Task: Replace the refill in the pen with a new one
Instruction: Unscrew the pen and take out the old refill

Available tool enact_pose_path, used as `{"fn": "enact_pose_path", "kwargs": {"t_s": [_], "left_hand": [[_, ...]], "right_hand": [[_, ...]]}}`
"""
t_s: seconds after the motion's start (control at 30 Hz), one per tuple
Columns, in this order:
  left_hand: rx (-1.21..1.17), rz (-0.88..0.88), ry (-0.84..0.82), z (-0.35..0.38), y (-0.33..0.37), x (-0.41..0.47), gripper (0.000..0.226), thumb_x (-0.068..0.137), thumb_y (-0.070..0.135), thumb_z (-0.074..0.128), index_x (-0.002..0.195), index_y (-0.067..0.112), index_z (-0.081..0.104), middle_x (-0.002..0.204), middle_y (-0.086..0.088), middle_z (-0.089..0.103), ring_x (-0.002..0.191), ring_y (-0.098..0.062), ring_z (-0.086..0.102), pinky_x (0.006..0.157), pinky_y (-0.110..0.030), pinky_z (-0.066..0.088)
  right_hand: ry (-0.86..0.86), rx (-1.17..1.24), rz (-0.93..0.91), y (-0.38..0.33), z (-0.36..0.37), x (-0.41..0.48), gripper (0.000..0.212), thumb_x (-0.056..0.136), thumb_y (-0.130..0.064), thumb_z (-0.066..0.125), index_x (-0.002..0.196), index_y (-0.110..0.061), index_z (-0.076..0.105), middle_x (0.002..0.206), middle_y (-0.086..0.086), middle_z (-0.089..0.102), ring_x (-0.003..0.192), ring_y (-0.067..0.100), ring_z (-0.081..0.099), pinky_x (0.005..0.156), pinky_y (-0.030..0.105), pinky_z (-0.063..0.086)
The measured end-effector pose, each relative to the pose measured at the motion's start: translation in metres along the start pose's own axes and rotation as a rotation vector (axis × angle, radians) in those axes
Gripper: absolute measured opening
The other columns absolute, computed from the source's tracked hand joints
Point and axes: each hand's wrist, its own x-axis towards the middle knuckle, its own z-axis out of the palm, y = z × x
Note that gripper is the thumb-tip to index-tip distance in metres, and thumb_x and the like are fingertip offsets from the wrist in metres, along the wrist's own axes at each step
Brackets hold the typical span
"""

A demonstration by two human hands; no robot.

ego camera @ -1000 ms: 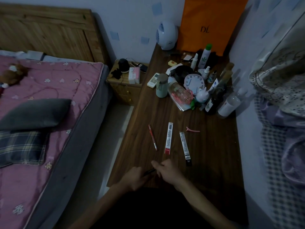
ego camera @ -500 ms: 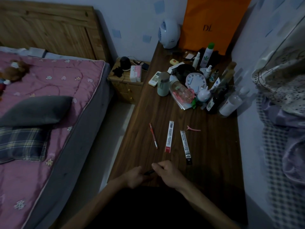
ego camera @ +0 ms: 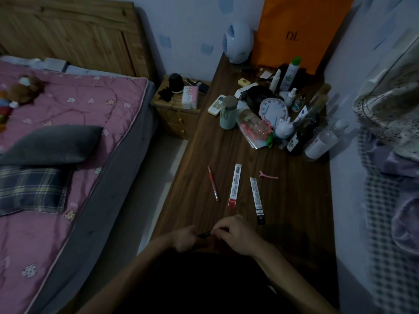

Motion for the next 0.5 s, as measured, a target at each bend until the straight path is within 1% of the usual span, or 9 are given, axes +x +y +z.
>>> {"fn": "enact_pose_path", "kwargs": {"t_s": [0.03, 0.1, 0.17, 0.23, 0.3, 0.33, 0.4, 0.43, 0.5], "left_hand": [[0.033, 0.011, 0.029, 0.0014, 0.0001, 0.0007, 0.023, 0.091, 0.037, 0.059, 0.078, 0.018, 0.066, 0.079, 0.005, 0.061, 0.062, 0.002, 0.054, 0.068, -0.016, 0.046], [0.069, 0.014, 0.077, 0.0031, 0.0020, -0.0007, 0.024, 0.091, 0.039, 0.059, 0.072, 0.025, 0.063, 0.068, 0.010, 0.058, 0.048, 0.007, 0.052, 0.053, -0.009, 0.040], [0.083, 0.022, 0.067, 0.0028, 0.0047, -0.0007, 0.035, 0.089, 0.044, 0.059, 0.059, 0.026, 0.058, 0.054, 0.011, 0.052, 0.042, 0.005, 0.046, 0.052, -0.016, 0.037], [0.121, 0.036, 0.101, 0.0029, 0.0059, -0.0002, 0.043, 0.090, 0.046, 0.057, 0.055, 0.021, 0.052, 0.054, 0.008, 0.047, 0.048, 0.000, 0.041, 0.054, -0.024, 0.033], [0.183, 0.069, 0.150, 0.0032, 0.0059, 0.0012, 0.039, 0.093, 0.044, 0.055, 0.065, 0.018, 0.050, 0.066, 0.001, 0.047, 0.060, -0.007, 0.043, 0.057, -0.028, 0.031], [0.217, 0.081, 0.162, 0.0039, 0.0057, 0.0016, 0.038, 0.094, 0.045, 0.053, 0.068, 0.017, 0.049, 0.069, -0.002, 0.048, 0.064, -0.009, 0.045, 0.058, -0.027, 0.031], [0.248, 0.073, 0.173, 0.0043, 0.0048, 0.0017, 0.043, 0.094, 0.046, 0.052, 0.065, 0.014, 0.048, 0.069, -0.004, 0.050, 0.062, -0.012, 0.046, 0.057, -0.027, 0.031], [0.246, 0.062, 0.182, 0.0047, 0.0038, 0.0026, 0.047, 0.094, 0.046, 0.051, 0.061, 0.013, 0.046, 0.067, -0.004, 0.051, 0.058, -0.011, 0.046, 0.057, -0.027, 0.032], [0.236, 0.047, 0.210, 0.0062, 0.0018, 0.0043, 0.052, 0.093, 0.048, 0.051, 0.054, 0.015, 0.042, 0.059, 0.000, 0.048, 0.051, -0.008, 0.043, 0.052, -0.026, 0.032]], "right_hand": [[0.006, -0.011, -0.002, -0.0006, -0.0014, -0.0005, 0.018, 0.091, -0.034, 0.063, 0.093, -0.023, 0.077, 0.084, -0.015, 0.073, 0.080, -0.001, 0.066, 0.071, 0.018, 0.049], [0.024, -0.015, -0.002, -0.0020, -0.0033, -0.0010, 0.015, 0.089, -0.032, 0.067, 0.093, -0.023, 0.078, 0.088, -0.012, 0.074, 0.083, -0.002, 0.065, 0.073, 0.013, 0.048], [0.047, -0.007, 0.018, -0.0035, -0.0040, -0.0016, 0.011, 0.086, -0.030, 0.070, 0.091, -0.023, 0.078, 0.087, -0.011, 0.073, 0.084, -0.002, 0.065, 0.072, 0.010, 0.047], [0.084, 0.016, 0.039, -0.0050, -0.0041, -0.0021, 0.009, 0.083, -0.028, 0.073, 0.089, -0.022, 0.077, 0.085, -0.010, 0.074, 0.082, -0.002, 0.065, 0.069, 0.008, 0.046], [0.125, 0.068, 0.049, -0.0066, -0.0042, -0.0015, 0.009, 0.083, -0.026, 0.074, 0.088, -0.020, 0.078, 0.083, -0.007, 0.075, 0.076, -0.004, 0.064, 0.067, 0.009, 0.044], [0.141, 0.104, 0.059, -0.0075, -0.0043, -0.0010, 0.009, 0.084, -0.026, 0.073, 0.087, -0.019, 0.078, 0.081, -0.006, 0.075, 0.072, -0.005, 0.063, 0.067, 0.012, 0.045], [0.174, 0.172, 0.112, -0.0081, -0.0038, 0.0002, 0.012, 0.088, -0.030, 0.070, 0.083, -0.021, 0.077, 0.075, -0.001, 0.073, 0.064, -0.002, 0.061, 0.066, 0.025, 0.049], [0.188, 0.176, 0.145, -0.0075, -0.0035, 0.0012, 0.019, 0.089, -0.035, 0.068, 0.078, -0.022, 0.075, 0.073, 0.003, 0.073, 0.061, 0.003, 0.061, 0.065, 0.031, 0.050], [0.196, 0.133, 0.193, -0.0057, -0.0018, 0.0032, 0.035, 0.091, -0.045, 0.062, 0.071, -0.017, 0.071, 0.069, 0.010, 0.070, 0.058, 0.015, 0.063, 0.061, 0.034, 0.049]]}}
